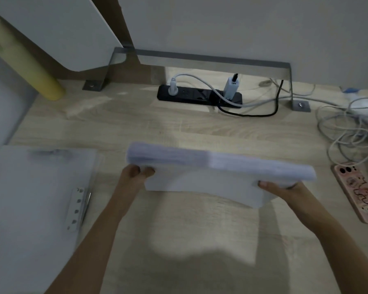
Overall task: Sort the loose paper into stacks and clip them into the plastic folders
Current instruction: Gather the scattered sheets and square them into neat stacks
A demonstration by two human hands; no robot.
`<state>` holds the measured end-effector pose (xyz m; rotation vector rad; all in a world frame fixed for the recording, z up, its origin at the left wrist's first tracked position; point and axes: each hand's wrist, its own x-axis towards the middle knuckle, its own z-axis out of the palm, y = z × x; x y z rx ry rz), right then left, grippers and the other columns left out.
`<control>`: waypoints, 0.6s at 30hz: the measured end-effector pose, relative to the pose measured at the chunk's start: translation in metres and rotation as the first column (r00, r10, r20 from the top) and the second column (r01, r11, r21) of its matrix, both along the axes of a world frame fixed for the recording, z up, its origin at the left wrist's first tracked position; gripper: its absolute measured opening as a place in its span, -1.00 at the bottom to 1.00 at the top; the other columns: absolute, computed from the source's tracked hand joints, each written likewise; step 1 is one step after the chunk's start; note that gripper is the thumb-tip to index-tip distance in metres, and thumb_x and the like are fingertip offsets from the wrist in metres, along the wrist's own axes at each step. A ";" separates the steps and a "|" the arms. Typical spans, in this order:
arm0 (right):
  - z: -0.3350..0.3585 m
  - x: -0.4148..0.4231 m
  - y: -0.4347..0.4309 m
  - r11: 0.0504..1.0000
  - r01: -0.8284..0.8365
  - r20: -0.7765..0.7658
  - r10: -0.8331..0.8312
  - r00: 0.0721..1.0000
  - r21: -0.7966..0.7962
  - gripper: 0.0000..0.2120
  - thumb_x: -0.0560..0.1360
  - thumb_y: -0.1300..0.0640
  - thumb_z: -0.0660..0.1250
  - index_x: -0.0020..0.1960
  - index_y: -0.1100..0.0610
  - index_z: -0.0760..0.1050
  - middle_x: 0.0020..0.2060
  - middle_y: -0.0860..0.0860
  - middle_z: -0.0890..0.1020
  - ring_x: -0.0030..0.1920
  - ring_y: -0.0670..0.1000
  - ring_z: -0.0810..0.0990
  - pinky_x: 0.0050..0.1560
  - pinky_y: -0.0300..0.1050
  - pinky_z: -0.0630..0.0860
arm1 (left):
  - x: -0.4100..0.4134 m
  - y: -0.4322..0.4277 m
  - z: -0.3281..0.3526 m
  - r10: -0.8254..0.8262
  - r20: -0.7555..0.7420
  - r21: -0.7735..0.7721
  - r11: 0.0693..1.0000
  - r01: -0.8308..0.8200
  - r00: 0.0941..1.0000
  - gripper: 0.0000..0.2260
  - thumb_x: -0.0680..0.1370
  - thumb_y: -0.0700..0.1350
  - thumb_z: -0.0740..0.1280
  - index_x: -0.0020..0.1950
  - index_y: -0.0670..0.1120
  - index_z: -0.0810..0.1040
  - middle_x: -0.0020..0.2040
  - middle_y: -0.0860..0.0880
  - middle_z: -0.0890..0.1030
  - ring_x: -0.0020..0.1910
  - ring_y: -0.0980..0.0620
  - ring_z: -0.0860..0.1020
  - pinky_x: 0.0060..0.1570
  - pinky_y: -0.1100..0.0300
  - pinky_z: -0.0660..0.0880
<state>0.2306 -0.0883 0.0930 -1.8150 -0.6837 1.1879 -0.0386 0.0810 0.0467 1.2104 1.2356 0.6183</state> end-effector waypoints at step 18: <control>-0.042 -0.074 -0.035 0.882 0.466 -0.647 -0.396 0.652 -0.070 -0.68 0.55 0.15 0.19 0.28 0.13 0.45 0.14 0.09 0.64 0.12 0.12 0.62 0.01 0.06 0.61 | 0.018 -0.058 0.018 0.070 0.254 -0.341 0.940 0.022 0.965 -0.76 0.57 -0.02 0.20 0.20 0.02 0.50 0.13 0.00 0.63 0.03 0.04 0.63 -0.01 0.00 0.60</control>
